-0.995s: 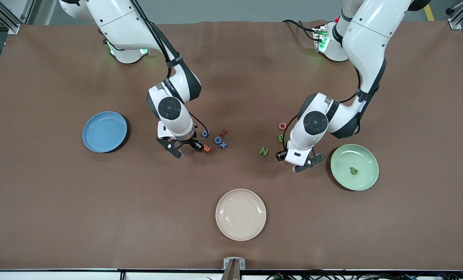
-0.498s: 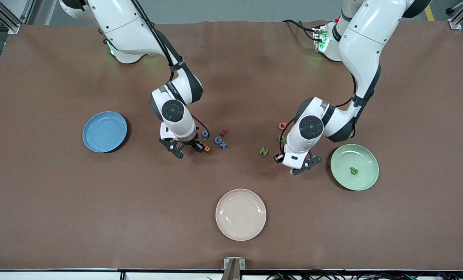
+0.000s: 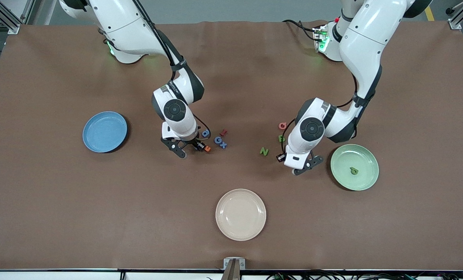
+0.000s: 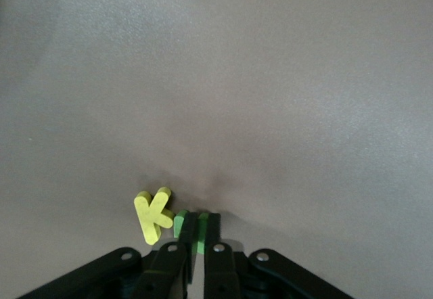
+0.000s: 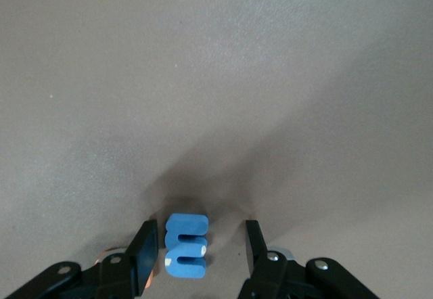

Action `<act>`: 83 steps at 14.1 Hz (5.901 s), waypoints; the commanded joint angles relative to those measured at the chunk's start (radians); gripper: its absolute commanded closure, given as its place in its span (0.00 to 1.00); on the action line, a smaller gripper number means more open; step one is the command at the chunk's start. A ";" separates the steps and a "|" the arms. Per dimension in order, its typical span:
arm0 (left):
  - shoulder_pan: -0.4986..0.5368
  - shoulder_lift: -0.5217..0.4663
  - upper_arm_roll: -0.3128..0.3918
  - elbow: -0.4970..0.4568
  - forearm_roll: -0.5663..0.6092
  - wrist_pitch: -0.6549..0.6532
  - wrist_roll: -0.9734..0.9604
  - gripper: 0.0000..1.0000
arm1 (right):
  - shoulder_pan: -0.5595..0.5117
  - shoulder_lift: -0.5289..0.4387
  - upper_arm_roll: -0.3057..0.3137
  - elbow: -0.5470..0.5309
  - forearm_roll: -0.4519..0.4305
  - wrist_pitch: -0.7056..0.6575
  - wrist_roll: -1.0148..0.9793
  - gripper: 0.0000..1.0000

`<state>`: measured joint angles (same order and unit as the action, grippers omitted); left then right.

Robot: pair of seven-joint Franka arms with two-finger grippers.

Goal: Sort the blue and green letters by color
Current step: 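Grasp the green B with the left gripper while the right gripper grasps blue m, then lower the blue m onto the blue plate and open the right gripper, then carry the green B to the green plate while the right gripper returns, then drop the green B while the right gripper lifts the blue o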

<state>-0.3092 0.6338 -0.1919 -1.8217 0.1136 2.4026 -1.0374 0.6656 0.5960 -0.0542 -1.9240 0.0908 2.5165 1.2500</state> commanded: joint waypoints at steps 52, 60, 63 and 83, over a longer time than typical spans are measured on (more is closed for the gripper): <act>-0.002 -0.103 -0.081 -0.266 0.103 0.138 0.010 0.61 | 0.032 -0.099 0.001 -0.113 0.012 0.062 0.077 0.38; 0.031 -0.233 -0.077 -0.245 0.101 0.078 0.019 1.00 | 0.078 -0.051 -0.001 -0.081 0.010 0.056 0.170 0.39; 0.128 -0.284 -0.080 -0.203 0.101 -0.017 0.144 1.00 | 0.092 -0.047 -0.001 -0.081 0.010 0.053 0.183 0.41; 0.552 -0.233 -0.098 -0.212 0.098 -0.025 0.769 0.00 | 0.013 -0.270 -0.133 -0.176 -0.005 -0.239 -0.309 1.00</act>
<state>0.2492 0.4511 -0.2724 -2.0314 0.2017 2.3902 -0.2576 0.7135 0.4295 -0.1600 -2.0112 0.0935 2.2968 1.0729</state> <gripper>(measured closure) 0.273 0.731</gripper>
